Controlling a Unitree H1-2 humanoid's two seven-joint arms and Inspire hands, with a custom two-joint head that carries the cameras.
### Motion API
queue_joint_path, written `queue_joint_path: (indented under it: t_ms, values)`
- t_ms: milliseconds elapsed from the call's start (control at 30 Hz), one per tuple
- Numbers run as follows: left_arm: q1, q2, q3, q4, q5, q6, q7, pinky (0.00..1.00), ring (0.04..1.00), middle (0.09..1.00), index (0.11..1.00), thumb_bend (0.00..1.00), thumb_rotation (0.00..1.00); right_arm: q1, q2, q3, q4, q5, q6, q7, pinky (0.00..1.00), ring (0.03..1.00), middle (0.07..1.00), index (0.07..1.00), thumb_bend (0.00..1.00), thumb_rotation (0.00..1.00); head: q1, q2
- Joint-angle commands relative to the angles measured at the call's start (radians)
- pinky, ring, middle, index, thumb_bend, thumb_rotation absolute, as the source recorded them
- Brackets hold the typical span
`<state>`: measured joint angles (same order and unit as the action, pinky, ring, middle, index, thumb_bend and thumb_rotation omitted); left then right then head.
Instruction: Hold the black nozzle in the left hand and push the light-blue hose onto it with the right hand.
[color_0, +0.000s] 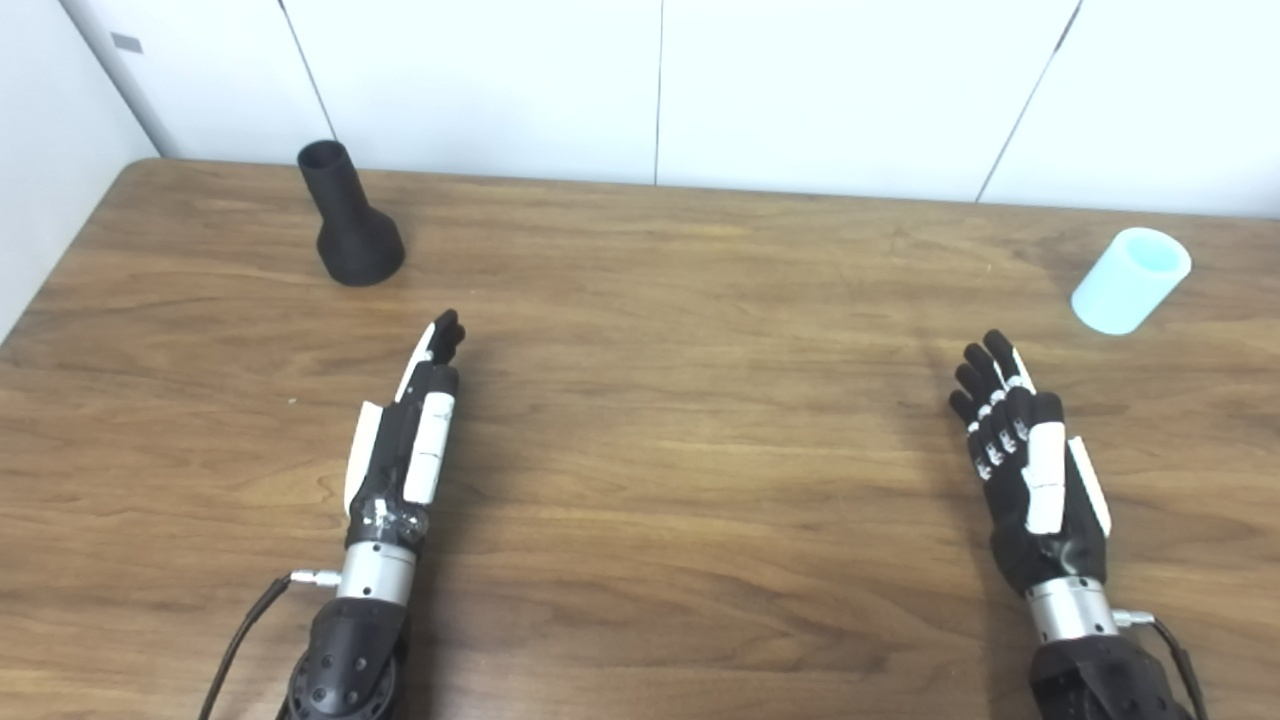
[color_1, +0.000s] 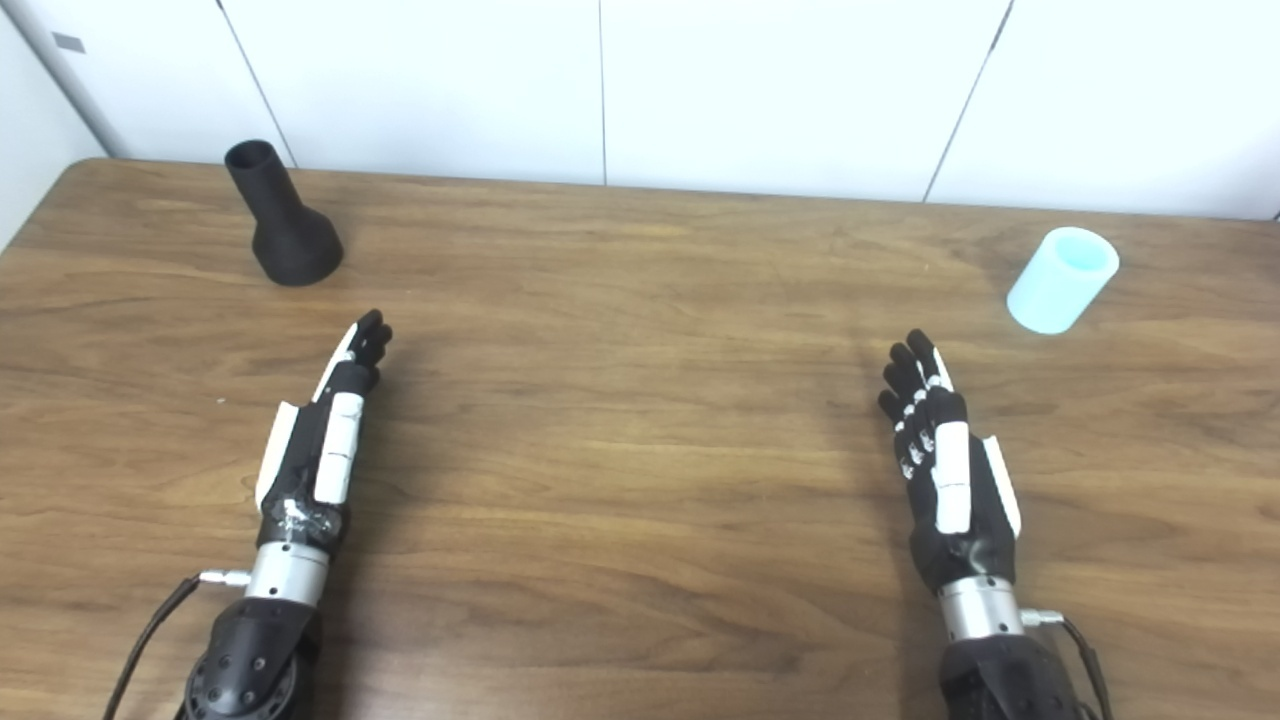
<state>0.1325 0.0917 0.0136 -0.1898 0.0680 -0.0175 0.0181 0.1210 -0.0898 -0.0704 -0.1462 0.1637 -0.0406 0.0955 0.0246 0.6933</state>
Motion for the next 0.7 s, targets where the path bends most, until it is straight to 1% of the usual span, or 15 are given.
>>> queue_joint_path:
  t_ms: [0,33,100,233,333,433,533,667]
  values:
    - [0.026,0.014,-0.002,0.003,-0.001,-0.004,-0.019,0.98,0.980,0.961,0.977,0.61,1.00,0.031,0.018,0.013,0.004,-0.022,0.019,-0.015,0.98,0.966,0.952,0.953,0.61,1.00,-0.001,0.002]
    - [0.027,0.022,-0.003,0.003,0.008,-0.013,-0.020,0.98,0.980,0.962,0.978,0.61,1.00,0.032,0.021,0.017,0.000,-0.030,0.018,-0.018,0.99,0.967,0.951,0.953,0.61,1.00,-0.006,0.002]
    - [0.027,0.031,-0.003,0.001,0.029,-0.029,-0.017,0.94,0.952,0.953,0.972,0.61,1.00,0.034,0.026,0.022,-0.007,-0.044,0.021,-0.024,1.00,0.965,0.952,0.954,0.60,1.00,-0.012,0.003]
    - [0.026,0.043,-0.001,-0.003,0.035,-0.035,-0.022,0.91,0.935,0.950,0.965,0.59,1.00,0.036,0.035,0.027,-0.026,-0.050,0.040,-0.032,1.00,0.963,0.950,0.960,0.58,1.00,-0.023,0.009]
    - [0.026,0.045,0.003,-0.010,0.030,-0.020,-0.024,0.92,0.935,0.950,0.962,0.56,1.00,0.035,0.040,0.028,-0.028,-0.044,0.035,-0.031,1.00,0.958,0.950,0.964,0.56,1.00,-0.030,0.013]
    - [0.023,0.050,0.006,-0.008,0.022,-0.018,-0.031,0.93,0.939,0.953,0.962,0.54,1.00,0.035,0.042,0.030,-0.028,-0.048,0.031,-0.034,0.99,0.954,0.946,0.964,0.55,1.00,-0.031,0.015]
    - [0.020,0.050,0.010,-0.005,0.011,-0.018,-0.036,0.94,0.945,0.959,0.966,0.56,1.00,0.035,0.042,0.032,-0.029,-0.053,0.032,-0.037,1.00,0.960,0.948,0.967,0.56,1.00,-0.035,0.019]
    - [0.019,0.049,0.013,-0.007,0.007,-0.010,-0.037,0.94,0.947,0.959,0.967,0.59,1.00,0.035,0.043,0.034,-0.033,-0.055,0.038,-0.040,0.98,0.951,0.944,0.961,0.56,1.00,-0.037,0.020]
